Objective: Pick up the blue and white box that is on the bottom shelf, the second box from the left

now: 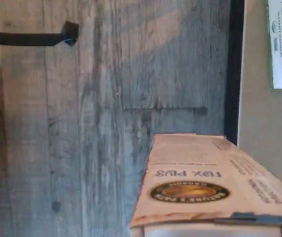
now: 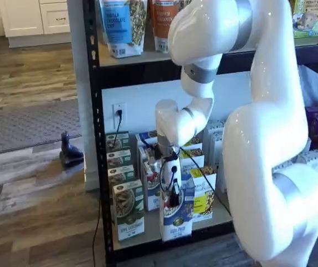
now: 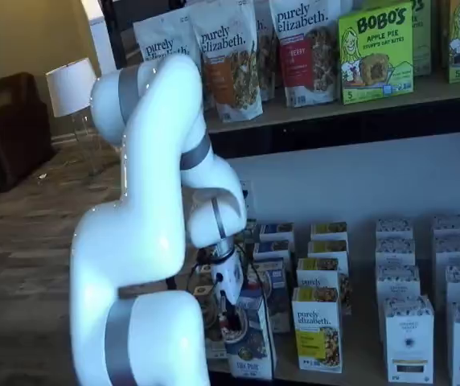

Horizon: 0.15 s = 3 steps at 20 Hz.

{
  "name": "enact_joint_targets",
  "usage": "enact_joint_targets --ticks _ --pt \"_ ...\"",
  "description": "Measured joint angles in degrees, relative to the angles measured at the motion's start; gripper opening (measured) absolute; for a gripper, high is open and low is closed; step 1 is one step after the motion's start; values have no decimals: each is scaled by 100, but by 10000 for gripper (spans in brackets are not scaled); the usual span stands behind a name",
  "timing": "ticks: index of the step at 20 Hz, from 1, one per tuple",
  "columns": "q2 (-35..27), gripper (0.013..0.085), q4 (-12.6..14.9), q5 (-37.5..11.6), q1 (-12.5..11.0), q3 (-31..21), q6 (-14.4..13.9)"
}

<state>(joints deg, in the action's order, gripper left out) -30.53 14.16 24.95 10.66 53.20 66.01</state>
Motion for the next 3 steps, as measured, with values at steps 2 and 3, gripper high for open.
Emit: enact_joint_targets --ticks 2,3 --pt "202 490 -21 2 -19 -191 39" --pt "287 490 -54 7 -27 -266 79"
